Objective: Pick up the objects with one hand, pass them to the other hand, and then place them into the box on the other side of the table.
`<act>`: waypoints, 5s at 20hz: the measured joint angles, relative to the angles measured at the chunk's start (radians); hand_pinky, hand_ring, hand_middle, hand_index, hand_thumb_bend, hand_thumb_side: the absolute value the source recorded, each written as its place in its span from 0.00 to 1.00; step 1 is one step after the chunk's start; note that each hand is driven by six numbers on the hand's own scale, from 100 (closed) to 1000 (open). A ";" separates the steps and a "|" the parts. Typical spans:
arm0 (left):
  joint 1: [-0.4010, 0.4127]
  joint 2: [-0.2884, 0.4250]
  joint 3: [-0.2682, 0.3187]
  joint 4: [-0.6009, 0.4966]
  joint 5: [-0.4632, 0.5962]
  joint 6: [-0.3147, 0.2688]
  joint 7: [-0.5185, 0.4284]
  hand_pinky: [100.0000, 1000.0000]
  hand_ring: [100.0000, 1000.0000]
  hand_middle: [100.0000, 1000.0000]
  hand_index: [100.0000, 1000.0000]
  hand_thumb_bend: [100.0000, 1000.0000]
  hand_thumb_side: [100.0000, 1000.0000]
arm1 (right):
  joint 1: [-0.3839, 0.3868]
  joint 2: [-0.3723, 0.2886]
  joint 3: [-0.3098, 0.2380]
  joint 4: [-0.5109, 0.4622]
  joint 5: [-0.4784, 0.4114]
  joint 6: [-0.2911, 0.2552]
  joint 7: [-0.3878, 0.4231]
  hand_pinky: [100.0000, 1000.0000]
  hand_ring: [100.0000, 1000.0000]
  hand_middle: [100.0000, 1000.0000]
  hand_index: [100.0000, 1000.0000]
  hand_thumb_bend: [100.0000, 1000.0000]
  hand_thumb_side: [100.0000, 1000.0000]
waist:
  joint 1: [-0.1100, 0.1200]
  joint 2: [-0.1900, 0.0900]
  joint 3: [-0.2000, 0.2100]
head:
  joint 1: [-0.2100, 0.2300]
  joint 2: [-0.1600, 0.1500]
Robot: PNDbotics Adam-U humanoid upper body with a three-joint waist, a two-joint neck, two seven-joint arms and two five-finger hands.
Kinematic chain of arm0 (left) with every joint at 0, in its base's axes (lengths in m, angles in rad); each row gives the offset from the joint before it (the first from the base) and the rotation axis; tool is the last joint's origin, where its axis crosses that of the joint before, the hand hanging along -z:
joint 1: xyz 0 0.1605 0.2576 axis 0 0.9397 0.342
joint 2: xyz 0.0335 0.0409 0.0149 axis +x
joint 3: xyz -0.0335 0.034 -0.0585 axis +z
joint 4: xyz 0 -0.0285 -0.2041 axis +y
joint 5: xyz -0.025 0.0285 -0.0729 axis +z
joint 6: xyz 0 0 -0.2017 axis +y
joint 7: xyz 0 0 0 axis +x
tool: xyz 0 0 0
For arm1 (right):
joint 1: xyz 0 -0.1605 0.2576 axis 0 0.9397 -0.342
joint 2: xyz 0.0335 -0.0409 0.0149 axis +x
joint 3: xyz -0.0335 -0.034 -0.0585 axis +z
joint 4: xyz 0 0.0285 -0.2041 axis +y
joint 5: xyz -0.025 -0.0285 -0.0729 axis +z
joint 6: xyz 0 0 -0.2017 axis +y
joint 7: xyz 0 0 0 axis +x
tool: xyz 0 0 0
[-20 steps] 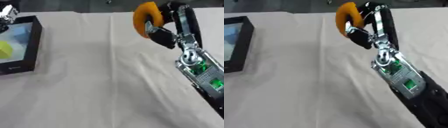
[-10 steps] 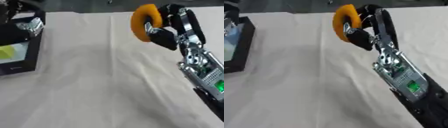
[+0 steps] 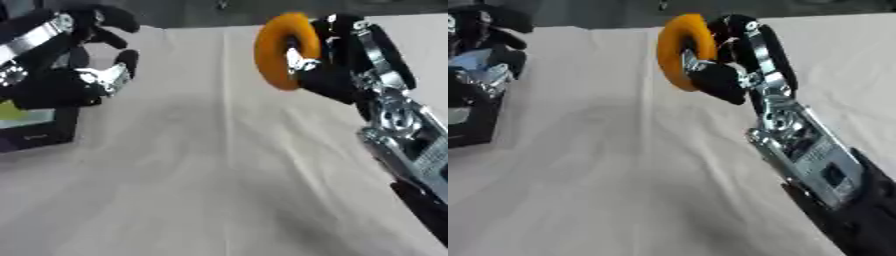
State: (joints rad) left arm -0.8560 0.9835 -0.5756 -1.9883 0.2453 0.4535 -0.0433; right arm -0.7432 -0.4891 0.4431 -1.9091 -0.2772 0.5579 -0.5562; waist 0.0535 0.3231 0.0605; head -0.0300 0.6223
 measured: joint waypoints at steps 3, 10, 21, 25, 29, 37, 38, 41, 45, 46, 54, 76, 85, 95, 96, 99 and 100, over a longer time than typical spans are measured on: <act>-0.034 -0.019 -0.029 -0.001 -0.018 0.012 -0.047 1.00 0.82 0.95 0.86 0.00 0.47 | -0.010 -0.006 0.005 0.005 -0.043 0.000 0.000 0.58 0.39 0.32 0.30 0.00 0.00 | 0.001 0.000 0.005 | -0.004 0.000; -0.124 -0.085 -0.076 -0.003 -0.039 0.055 -0.160 1.00 0.83 0.97 0.89 0.00 0.59 | -0.032 -0.017 0.033 -0.023 -0.041 0.000 0.000 0.59 0.39 0.32 0.30 0.00 0.00 | 0.004 0.000 0.027 | -0.021 0.001; -0.201 -0.172 -0.106 -0.004 -0.081 0.121 -0.164 1.00 0.85 1.00 0.94 0.00 0.63 | -0.040 -0.018 0.091 -0.066 0.071 0.000 0.000 0.59 0.39 0.32 0.30 0.00 0.00 | 0.006 0.000 0.033 | -0.036 0.001; -0.209 -0.189 -0.122 -0.004 -0.098 0.143 -0.110 1.00 0.85 1.00 0.93 0.00 0.62 | -0.040 -0.018 0.110 -0.069 0.105 0.000 0.000 0.59 0.40 0.32 0.30 0.00 0.00 | 0.006 0.000 0.032 | -0.039 0.001; -0.211 -0.203 -0.140 -0.004 -0.101 0.162 -0.029 1.00 0.86 1.00 0.93 0.00 0.70 | -0.047 -0.018 0.143 -0.069 0.150 0.000 0.000 0.60 0.40 0.32 0.30 0.00 0.00 | 0.006 0.000 0.032 | -0.041 0.001; -0.210 -0.211 -0.160 -0.004 -0.115 0.200 0.084 1.00 0.87 1.00 0.95 0.00 0.62 | -0.050 -0.018 0.181 -0.069 0.214 0.000 0.000 0.60 0.40 0.32 0.30 0.00 0.00 | 0.006 0.000 0.029 | -0.046 0.000; -0.209 -0.211 -0.161 -0.004 -0.120 0.203 0.089 1.00 0.88 1.00 0.97 0.00 0.63 | -0.050 -0.017 0.184 -0.069 0.219 0.000 0.000 0.60 0.40 0.32 0.30 0.00 0.00 | 0.006 0.000 0.029 | -0.048 0.000; -0.206 -0.211 -0.162 -0.004 -0.134 0.211 0.097 1.00 0.88 0.99 0.97 0.00 0.65 | -0.055 -0.017 0.195 -0.069 0.230 0.000 0.000 0.60 0.40 0.32 0.30 0.00 0.00 | 0.006 0.000 0.027 | -0.052 0.000; -0.197 -0.211 -0.173 -0.004 -0.157 0.220 0.074 1.00 0.90 0.97 0.95 0.00 0.81 | -0.064 -0.016 0.217 -0.070 0.255 0.000 0.000 0.60 0.40 0.32 0.30 0.00 0.00 | 0.006 0.000 0.025 | -0.053 -0.001; -0.194 -0.211 -0.176 -0.004 -0.163 0.221 0.057 1.00 0.90 0.97 0.95 0.00 0.86 | -0.067 -0.016 0.223 -0.070 0.263 0.000 0.000 0.60 0.40 0.32 0.30 0.00 0.00 | 0.006 0.000 0.025 | -0.053 -0.001; -0.171 -0.198 -0.187 -0.004 -0.264 0.213 -0.169 1.00 0.94 0.97 0.96 0.00 0.97 | -0.075 -0.016 0.249 -0.070 0.352 0.016 0.016 0.61 0.40 0.32 0.30 0.00 0.00 | 0.006 0.000 0.020 | -0.055 0.000; -0.129 -0.161 -0.118 -0.005 -0.430 0.233 -0.201 1.00 0.93 0.95 0.99 0.00 0.58 | -0.080 -0.016 0.248 -0.070 0.451 0.043 0.043 0.57 0.39 0.31 0.29 0.00 0.00 | 0.006 0.000 0.009 | -0.053 -0.003; -0.129 -0.161 -0.118 -0.005 -0.387 0.230 -0.141 1.00 0.94 0.95 0.99 0.00 0.67 | -0.081 -0.016 0.248 -0.070 0.451 0.040 0.040 0.56 0.38 0.31 0.28 0.00 0.00 | 0.006 0.000 0.009 | -0.055 -0.009; -0.123 -0.157 -0.119 -0.005 -0.375 0.221 -0.167 1.00 0.94 0.95 0.98 0.00 0.83 | -0.092 -0.016 0.248 -0.070 0.480 0.044 0.044 0.57 0.38 0.31 0.25 0.00 0.00 | 0.006 0.000 0.008 | -0.058 -0.010; -0.121 -0.157 -0.119 -0.005 -0.374 0.219 -0.171 1.00 0.94 0.95 0.98 0.00 0.83 | -0.093 -0.016 0.248 -0.070 0.485 0.045 0.045 0.57 0.38 0.31 0.25 0.00 0.00 | 0.006 0.000 0.008 | -0.059 -0.010; -0.120 -0.157 -0.119 -0.005 -0.373 0.213 -0.186 1.00 0.95 0.95 0.98 0.00 0.83 | -0.094 -0.016 0.248 -0.070 0.502 0.052 0.052 0.57 0.39 0.31 0.25 0.00 0.00 | 0.006 0.000 0.007 | -0.060 -0.011; -0.120 -0.157 -0.119 -0.005 -0.374 0.212 -0.191 1.00 0.95 0.95 0.98 0.00 0.83 | -0.096 -0.016 0.248 -0.070 0.507 0.054 0.054 0.57 0.39 0.31 0.25 0.00 0.00 | 0.006 0.000 0.007 | -0.061 -0.011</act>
State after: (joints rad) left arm -0.9761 0.8265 -0.6945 -1.9930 -0.1286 0.6654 -0.2344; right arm -0.8396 -0.5048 0.6916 -1.9787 0.2293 0.6118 -0.5024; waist 0.0595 0.3231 0.0678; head -0.0906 0.6115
